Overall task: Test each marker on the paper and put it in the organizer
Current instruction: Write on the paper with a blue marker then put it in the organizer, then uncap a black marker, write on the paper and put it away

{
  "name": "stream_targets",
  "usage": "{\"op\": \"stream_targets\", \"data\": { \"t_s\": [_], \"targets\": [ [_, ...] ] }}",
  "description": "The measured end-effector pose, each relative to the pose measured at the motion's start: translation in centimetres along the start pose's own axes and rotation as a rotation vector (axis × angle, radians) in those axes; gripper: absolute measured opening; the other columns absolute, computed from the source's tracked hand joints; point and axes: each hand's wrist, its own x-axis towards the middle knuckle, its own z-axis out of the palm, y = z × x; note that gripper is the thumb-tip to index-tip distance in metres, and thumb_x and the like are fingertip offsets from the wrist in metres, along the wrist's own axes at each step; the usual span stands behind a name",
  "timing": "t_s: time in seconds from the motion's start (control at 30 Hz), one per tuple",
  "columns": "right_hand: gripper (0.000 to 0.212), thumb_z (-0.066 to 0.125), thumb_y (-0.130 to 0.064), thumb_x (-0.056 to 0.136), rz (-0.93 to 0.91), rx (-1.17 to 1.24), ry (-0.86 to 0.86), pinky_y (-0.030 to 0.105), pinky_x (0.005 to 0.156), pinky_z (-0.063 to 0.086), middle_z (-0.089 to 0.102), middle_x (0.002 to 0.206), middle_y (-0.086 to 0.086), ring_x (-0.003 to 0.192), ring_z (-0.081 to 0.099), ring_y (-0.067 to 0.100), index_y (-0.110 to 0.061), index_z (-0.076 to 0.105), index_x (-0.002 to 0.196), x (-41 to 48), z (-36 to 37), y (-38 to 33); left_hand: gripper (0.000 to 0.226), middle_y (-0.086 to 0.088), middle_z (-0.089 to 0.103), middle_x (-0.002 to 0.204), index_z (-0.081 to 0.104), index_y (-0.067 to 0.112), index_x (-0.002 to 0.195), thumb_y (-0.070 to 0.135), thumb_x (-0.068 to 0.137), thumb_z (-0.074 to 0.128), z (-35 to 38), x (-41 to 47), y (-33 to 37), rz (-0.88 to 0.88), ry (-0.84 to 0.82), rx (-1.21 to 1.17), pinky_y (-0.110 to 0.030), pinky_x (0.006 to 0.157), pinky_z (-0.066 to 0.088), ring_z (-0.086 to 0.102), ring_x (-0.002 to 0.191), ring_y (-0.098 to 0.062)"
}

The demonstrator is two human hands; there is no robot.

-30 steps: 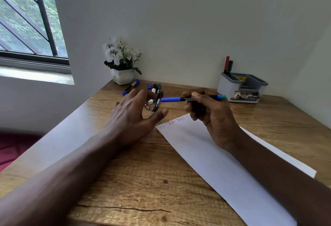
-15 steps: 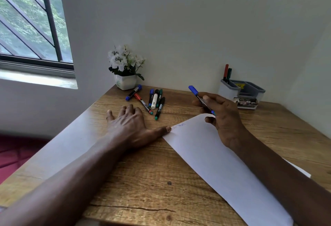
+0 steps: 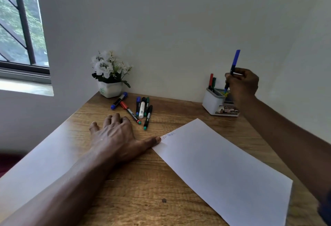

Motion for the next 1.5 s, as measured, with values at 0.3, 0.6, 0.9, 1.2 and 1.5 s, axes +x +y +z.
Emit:
{"op": "stream_targets", "data": {
  "t_s": [0.3,0.6,0.9,1.2,1.5],
  "targets": [
    [0.019,0.086,-0.018,0.075,-0.011,-0.305,-0.103,0.044,0.084,0.062,0.076,0.097,0.009,0.086,0.075,0.026,-0.02,0.067,0.08,4.6,2.9,1.6,0.128,-0.005,0.028,0.164,0.041,0.023,0.149,0.108,0.054,0.027,0.0,0.1,-0.1,-0.002,0.021,-0.022,-0.059,0.118,0.02,0.026,0.151,-0.025],
    [0.024,0.075,-0.021,0.083,0.055,-0.498,-0.201,0.03,0.071,0.048,0.071,0.094,0.009,0.085,0.067,0.023,-0.004,0.073,0.101,3.8,4.0,3.1,0.128,-0.005,0.026,0.166,0.037,0.028,0.152,0.108,0.053,0.026,-0.1,0.2,-0.1,-0.002,0.004,-0.022,-0.059,0.117,0.02,0.024,0.151,-0.026],
    [0.017,0.069,-0.023,0.091,-0.044,-0.419,-0.03,0.025,0.071,0.044,0.066,0.088,0.003,0.08,0.063,0.02,-0.01,0.071,0.101,4.3,3.9,2.7,0.127,-0.004,0.025,0.166,0.038,0.029,0.15,0.108,0.052,0.024,-0.1,0.2,-0.1,-0.003,0.004,-0.012,-0.059,0.117,0.021,0.024,0.151,-0.026],
    [0.042,0.07,-0.031,0.077,0.145,-0.667,-0.212,0.046,0.097,0.05,0.066,0.106,0.013,0.115,0.056,0.037,-0.004,0.065,0.108,4.2,4.4,4.3,0.125,-0.004,0.025,0.166,0.037,0.031,0.151,0.108,0.053,0.025,0.0,0.3,-0.1,-0.006,0.008,-0.014,-0.058,0.118,0.021,0.024,0.151,-0.025],
    [0.033,0.067,-0.022,0.084,-0.003,-0.682,-0.088,0.041,0.093,0.042,0.064,0.124,0.014,0.122,0.051,0.037,-0.014,0.069,0.116,2.4,4.5,4.6,0.128,-0.004,0.025,0.166,0.037,0.03,0.151,0.109,0.052,0.025,0.0,0.3,-0.2,-0.002,0.007,-0.02,-0.059,0.118,0.02,0.023,0.151,-0.025]
  ]
}}
